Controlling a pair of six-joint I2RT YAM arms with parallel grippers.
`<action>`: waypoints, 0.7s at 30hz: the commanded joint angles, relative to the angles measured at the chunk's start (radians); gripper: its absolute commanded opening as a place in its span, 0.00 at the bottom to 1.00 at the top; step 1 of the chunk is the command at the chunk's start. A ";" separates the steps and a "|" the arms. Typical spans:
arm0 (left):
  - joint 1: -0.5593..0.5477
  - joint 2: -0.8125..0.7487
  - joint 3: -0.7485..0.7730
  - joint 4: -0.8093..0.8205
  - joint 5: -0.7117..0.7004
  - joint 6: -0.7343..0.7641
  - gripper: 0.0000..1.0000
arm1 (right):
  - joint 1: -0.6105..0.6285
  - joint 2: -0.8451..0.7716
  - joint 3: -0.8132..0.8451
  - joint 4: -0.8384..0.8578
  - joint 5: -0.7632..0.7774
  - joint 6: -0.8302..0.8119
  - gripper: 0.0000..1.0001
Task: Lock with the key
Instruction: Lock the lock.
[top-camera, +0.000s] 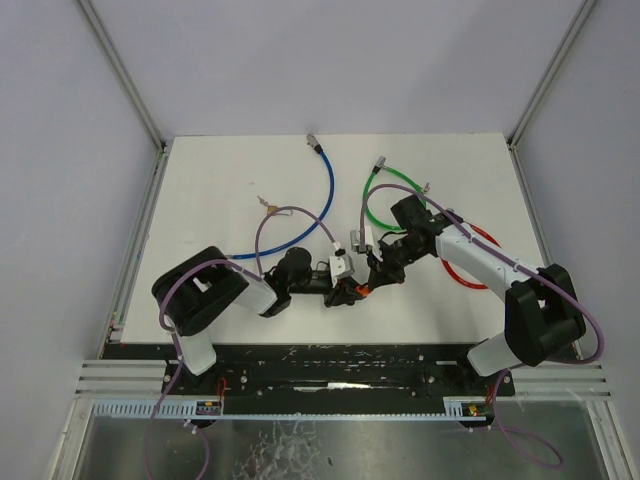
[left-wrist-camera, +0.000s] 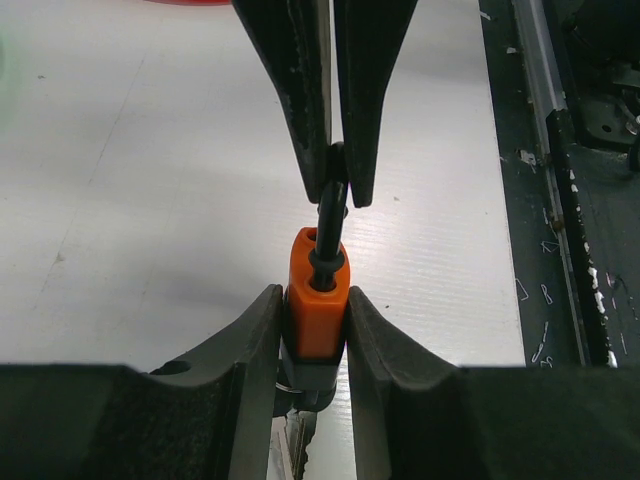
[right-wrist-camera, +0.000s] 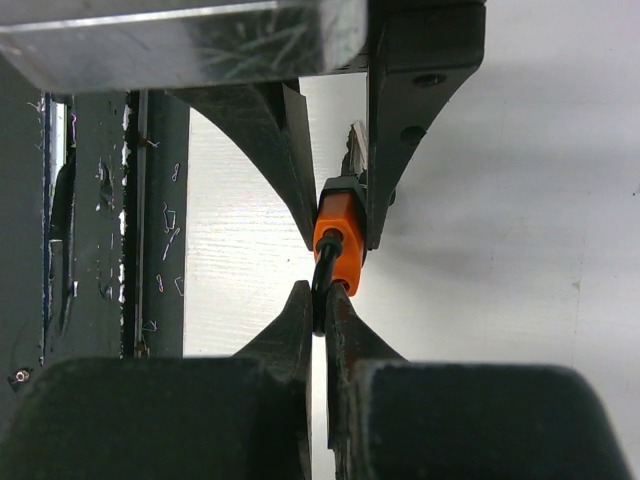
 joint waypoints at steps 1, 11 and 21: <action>0.002 0.026 -0.013 0.046 -0.030 0.039 0.00 | 0.045 0.037 -0.005 0.040 -0.088 0.007 0.00; 0.011 0.028 -0.018 0.056 -0.005 0.039 0.00 | 0.058 0.003 -0.038 0.150 -0.008 0.065 0.00; 0.025 0.019 -0.006 0.027 0.043 0.046 0.00 | 0.083 -0.064 -0.055 0.126 -0.001 -0.139 0.00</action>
